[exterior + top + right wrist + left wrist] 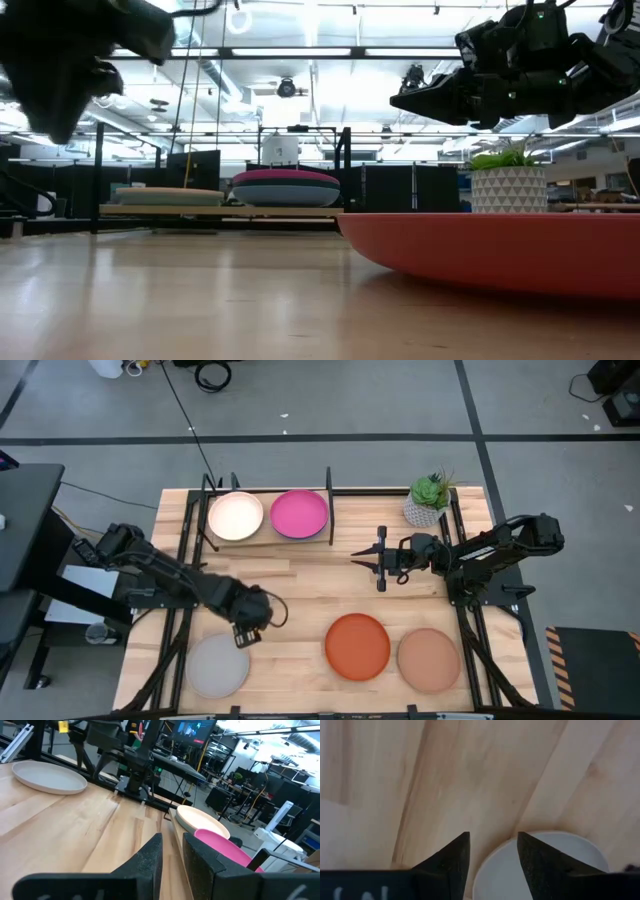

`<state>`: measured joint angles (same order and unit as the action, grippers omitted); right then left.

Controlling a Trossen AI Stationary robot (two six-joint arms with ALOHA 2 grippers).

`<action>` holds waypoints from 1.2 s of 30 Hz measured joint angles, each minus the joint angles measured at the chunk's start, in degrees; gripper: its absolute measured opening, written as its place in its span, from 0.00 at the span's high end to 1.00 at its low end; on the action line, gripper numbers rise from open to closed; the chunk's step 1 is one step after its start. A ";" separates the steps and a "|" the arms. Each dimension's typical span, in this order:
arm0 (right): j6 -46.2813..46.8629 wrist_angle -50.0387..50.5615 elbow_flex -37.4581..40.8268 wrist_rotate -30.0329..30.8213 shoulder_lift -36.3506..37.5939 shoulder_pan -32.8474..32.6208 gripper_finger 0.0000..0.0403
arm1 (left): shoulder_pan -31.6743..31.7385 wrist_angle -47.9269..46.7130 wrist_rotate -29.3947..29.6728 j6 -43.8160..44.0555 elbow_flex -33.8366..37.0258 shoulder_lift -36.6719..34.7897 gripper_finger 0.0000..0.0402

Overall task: Place and stack plates onto a shelf
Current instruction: Stack the gray plate on top of the light orange plate on the shelf

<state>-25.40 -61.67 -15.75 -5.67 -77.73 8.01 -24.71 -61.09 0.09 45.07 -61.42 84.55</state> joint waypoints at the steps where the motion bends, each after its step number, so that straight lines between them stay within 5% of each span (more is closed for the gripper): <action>1: -0.29 -0.07 0.00 -0.02 0.01 0.00 0.80 | -1.29 -0.64 1.08 1.18 0.03 0.04 0.56; 10: -1.93 -1.90 0.00 -0.57 0.02 0.07 0.80 | -7.75 -2.14 1.61 2.24 0.03 4.20 0.47; 21: -2.24 -2.35 0.00 -1.90 0.02 0.07 0.80 | -10.01 -0.31 1.76 -11.15 0.03 13.13 0.53; 36: -2.01 -2.16 0.00 -1.92 0.02 0.07 0.80 | -9.75 1.28 -3.02 -13.18 0.03 15.96 0.67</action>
<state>-27.40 -63.83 -15.75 -7.60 -77.71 8.08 -34.46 -59.82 -2.94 31.89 -61.39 100.51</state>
